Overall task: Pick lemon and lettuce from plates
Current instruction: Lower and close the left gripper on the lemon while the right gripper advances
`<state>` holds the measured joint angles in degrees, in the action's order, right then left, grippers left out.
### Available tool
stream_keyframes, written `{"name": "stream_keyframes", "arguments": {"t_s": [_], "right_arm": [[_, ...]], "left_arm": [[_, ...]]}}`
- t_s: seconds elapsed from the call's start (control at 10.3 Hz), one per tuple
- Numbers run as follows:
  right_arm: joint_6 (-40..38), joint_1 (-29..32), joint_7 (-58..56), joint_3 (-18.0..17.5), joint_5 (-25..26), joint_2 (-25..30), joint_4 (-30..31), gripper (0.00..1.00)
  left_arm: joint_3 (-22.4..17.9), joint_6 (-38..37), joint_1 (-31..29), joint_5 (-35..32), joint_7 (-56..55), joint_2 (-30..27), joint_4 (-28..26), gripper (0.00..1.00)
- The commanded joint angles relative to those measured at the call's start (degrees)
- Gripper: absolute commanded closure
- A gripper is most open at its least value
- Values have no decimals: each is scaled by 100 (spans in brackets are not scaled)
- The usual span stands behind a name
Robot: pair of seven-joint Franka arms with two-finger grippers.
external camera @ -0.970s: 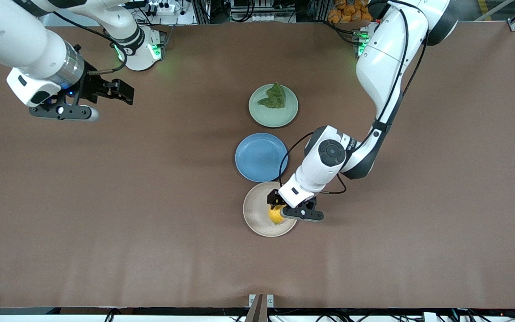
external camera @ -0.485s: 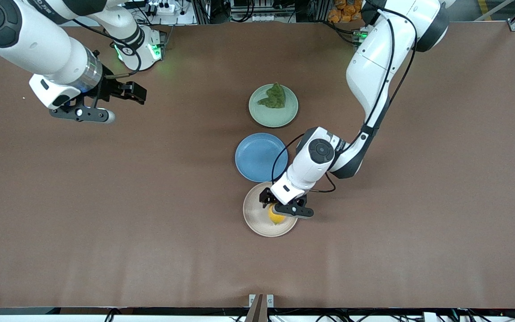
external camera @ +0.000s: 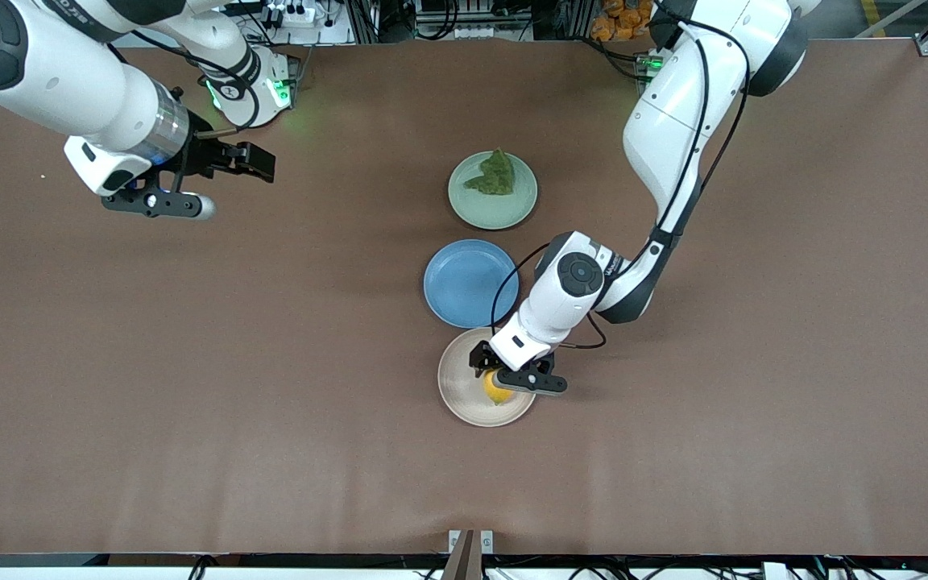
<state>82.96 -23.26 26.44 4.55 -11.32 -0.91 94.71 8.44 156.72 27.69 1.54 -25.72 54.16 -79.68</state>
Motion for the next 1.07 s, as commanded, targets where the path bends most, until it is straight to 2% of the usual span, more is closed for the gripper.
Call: {"name": "stream_keyframes", "arguments": {"t_s": [0.0,0.39,0.68,0.97], "right_arm": [[80,-195,177,29,-142,82,267,0],[702,-968,1195,29,-133,64,610,0],[782,-1109,1398,20,-142,55,610,0],[1028,-1513,1899,29,-142,-76,610,0]], "left_arm": [[-53,200,61,92,-39,157,145,0],[-53,420,43,101,-65,271,145,0],[-53,544,43,101,-82,324,137,0],[-53,736,43,110,-83,367,119,0]]}}
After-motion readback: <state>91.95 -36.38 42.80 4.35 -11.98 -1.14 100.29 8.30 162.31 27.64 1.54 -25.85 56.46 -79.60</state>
